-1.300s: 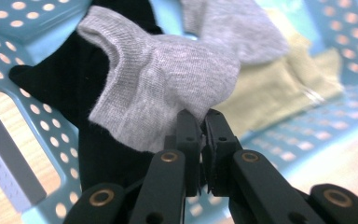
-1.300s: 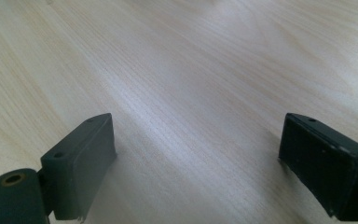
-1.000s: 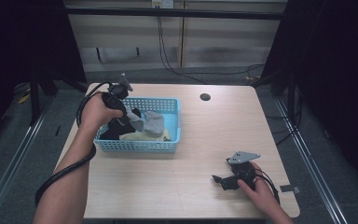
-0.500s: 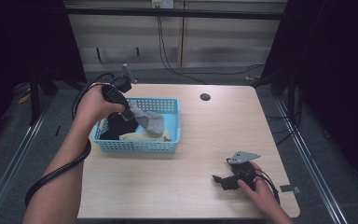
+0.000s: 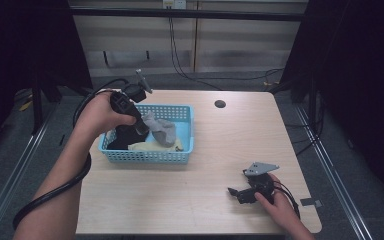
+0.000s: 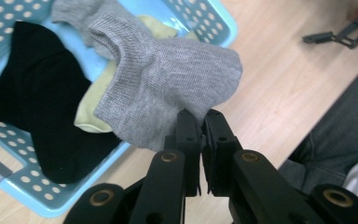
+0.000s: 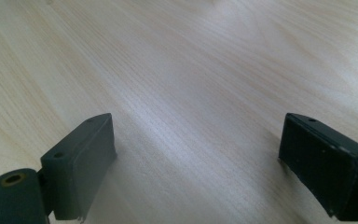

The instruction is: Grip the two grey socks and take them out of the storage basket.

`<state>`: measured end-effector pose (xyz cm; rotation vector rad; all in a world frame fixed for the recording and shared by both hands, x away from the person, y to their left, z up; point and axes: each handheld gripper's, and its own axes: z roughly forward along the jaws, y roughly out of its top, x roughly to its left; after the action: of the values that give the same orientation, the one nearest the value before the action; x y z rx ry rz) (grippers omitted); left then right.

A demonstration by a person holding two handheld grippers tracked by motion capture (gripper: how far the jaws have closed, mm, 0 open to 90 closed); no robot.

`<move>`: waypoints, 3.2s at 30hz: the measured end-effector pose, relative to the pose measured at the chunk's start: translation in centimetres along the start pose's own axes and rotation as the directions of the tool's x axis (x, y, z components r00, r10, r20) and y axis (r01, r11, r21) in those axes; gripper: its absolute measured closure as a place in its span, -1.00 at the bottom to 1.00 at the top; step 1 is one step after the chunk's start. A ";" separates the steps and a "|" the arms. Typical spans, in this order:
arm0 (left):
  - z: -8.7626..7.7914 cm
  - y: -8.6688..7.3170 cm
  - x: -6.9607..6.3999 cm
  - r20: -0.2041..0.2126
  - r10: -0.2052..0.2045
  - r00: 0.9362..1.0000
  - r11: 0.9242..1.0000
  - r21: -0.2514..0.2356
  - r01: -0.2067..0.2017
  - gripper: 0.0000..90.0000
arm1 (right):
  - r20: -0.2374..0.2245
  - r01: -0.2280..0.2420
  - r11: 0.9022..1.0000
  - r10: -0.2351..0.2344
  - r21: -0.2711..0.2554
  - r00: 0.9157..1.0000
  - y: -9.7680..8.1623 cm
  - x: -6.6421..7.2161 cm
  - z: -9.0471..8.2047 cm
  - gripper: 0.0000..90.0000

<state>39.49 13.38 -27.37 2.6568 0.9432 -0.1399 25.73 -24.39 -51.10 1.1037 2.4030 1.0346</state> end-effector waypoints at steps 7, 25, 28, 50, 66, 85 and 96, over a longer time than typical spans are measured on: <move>-1.0 -1.1 -1.7 0.014 0.057 0.998 0.998 0.000 -0.057 0.91 | -0.002 0.000 1.000 0.000 -0.001 1.000 0.0 0.0 0.0 -0.78; 1.7 -2.7 -4.1 0.077 0.124 0.989 0.991 0.039 -0.128 0.90 | -0.002 0.000 1.000 0.000 -0.002 1.000 0.0 0.0 0.0 -0.78; 2.2 -2.8 -4.4 0.095 0.137 0.986 0.989 0.050 -0.142 0.90 | -0.002 0.000 1.000 0.000 -0.002 1.000 0.0 0.0 0.0 -0.78; 6.8 -3.2 -5.5 0.130 0.164 0.978 0.981 0.078 -0.175 0.86 | -0.003 -0.002 1.000 0.002 0.000 1.000 0.0 0.0 0.0 -0.78; 7.4 -2.7 -4.3 0.053 0.150 0.987 0.989 -0.015 -0.149 0.29 | -0.003 0.001 1.000 -0.001 0.001 1.000 0.0 0.0 0.0 -0.78; 10.8 0.8 2.3 -0.085 -0.056 0.995 0.992 -0.114 0.046 -0.02 | -0.004 0.000 1.000 0.000 0.000 1.000 0.0 0.0 0.0 -0.78; 13.9 1.4 5.7 -0.110 -0.118 0.987 0.982 -0.158 0.099 -0.13 | -0.003 0.000 1.000 0.000 0.000 1.000 0.0 0.0 0.0 -0.78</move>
<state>45.01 11.21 -41.24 2.4968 1.0915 0.0650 25.73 -24.40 -51.12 1.1028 2.4059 1.0369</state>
